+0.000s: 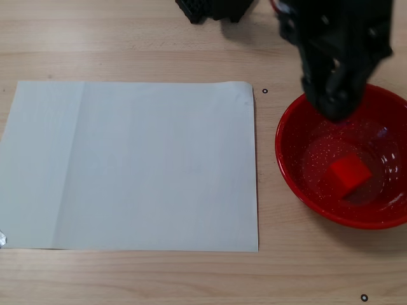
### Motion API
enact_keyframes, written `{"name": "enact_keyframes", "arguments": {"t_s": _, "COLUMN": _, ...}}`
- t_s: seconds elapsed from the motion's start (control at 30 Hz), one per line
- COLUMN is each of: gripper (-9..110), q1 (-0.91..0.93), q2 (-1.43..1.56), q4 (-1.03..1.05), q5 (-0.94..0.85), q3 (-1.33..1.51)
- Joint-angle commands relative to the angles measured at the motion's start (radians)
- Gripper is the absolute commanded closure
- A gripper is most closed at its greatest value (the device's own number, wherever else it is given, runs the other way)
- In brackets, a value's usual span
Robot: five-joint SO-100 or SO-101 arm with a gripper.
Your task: Grasp the red cube and put it in the red bowl.
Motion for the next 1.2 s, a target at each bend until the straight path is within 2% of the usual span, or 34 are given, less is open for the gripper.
{"name": "enact_keyframes", "arguments": {"t_s": 0.0, "gripper": 101, "q1": -0.032, "q2": 0.156, "q4": -0.051, "q5": 0.005, "q3": -0.003}}
{"name": "enact_keyframes", "arguments": {"t_s": 0.6, "gripper": 101, "q1": -0.268, "q2": 0.623, "q4": -0.551, "q5": 0.041, "q3": 0.71}}
{"name": "enact_keyframes", "arguments": {"t_s": 0.9, "gripper": 101, "q1": -0.291, "q2": 0.877, "q4": -0.773, "q5": 0.037, "q3": 1.104}}
{"name": "enact_keyframes", "arguments": {"t_s": 1.17, "gripper": 101, "q1": -0.284, "q2": 1.06, "q4": -1.111, "q5": 0.081, "q3": 1.471}}
